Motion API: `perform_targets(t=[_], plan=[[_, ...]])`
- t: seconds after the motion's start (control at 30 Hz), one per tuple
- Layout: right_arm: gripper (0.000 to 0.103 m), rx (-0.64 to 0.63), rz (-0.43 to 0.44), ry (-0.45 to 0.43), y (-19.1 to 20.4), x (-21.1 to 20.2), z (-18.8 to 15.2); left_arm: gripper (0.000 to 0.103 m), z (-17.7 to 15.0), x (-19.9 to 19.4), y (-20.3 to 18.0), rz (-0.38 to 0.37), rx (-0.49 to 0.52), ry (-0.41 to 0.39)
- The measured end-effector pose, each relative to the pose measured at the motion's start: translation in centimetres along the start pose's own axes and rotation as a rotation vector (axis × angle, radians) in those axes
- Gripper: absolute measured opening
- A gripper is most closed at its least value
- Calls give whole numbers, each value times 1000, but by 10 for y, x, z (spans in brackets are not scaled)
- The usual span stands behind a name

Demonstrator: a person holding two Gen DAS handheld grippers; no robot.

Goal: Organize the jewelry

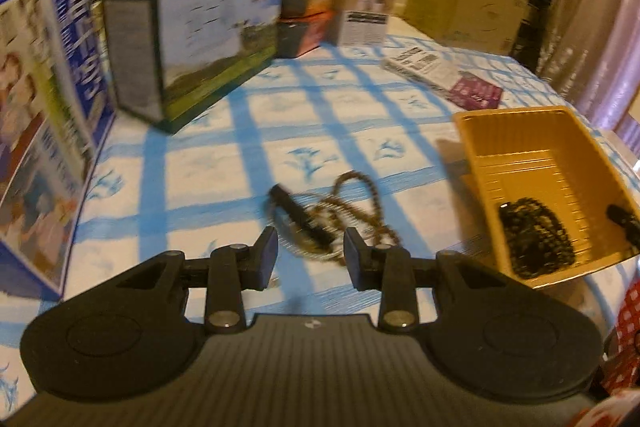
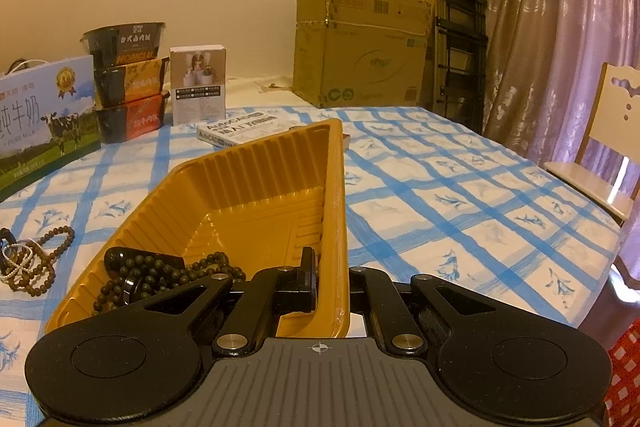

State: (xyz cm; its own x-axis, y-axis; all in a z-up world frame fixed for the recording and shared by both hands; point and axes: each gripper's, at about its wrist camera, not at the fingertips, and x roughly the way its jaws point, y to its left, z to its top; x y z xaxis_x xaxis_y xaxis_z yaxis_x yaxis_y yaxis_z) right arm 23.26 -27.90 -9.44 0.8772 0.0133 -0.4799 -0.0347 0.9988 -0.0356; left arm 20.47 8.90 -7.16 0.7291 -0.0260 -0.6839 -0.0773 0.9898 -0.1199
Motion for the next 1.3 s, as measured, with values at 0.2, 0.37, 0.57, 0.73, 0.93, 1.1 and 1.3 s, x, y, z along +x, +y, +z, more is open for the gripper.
perform_targets(t=[0.2,0.37,0.57,0.73,0.93,1.1,1.3], plan=[[5,-2,-13,8,4,-2,0,32,-18,7,16,49,-6,26],[5,-3,-16,12,5,-3,0,32,-29,11,20,66,9,45],[5,-3,-16,14,5,-3,-1,32,-35,18,17,65,30,52],[5,-1,-14,19,3,-4,-2,32,-37,26,13,70,60,55],[5,-4,-14,19,2,-4,-3,32,-38,41,11,75,113,68],[5,-2,-14,19,3,-4,-2,32,-36,48,11,70,149,71],[5,-1,-14,20,3,-3,-3,31,-36,57,9,55,204,80]])
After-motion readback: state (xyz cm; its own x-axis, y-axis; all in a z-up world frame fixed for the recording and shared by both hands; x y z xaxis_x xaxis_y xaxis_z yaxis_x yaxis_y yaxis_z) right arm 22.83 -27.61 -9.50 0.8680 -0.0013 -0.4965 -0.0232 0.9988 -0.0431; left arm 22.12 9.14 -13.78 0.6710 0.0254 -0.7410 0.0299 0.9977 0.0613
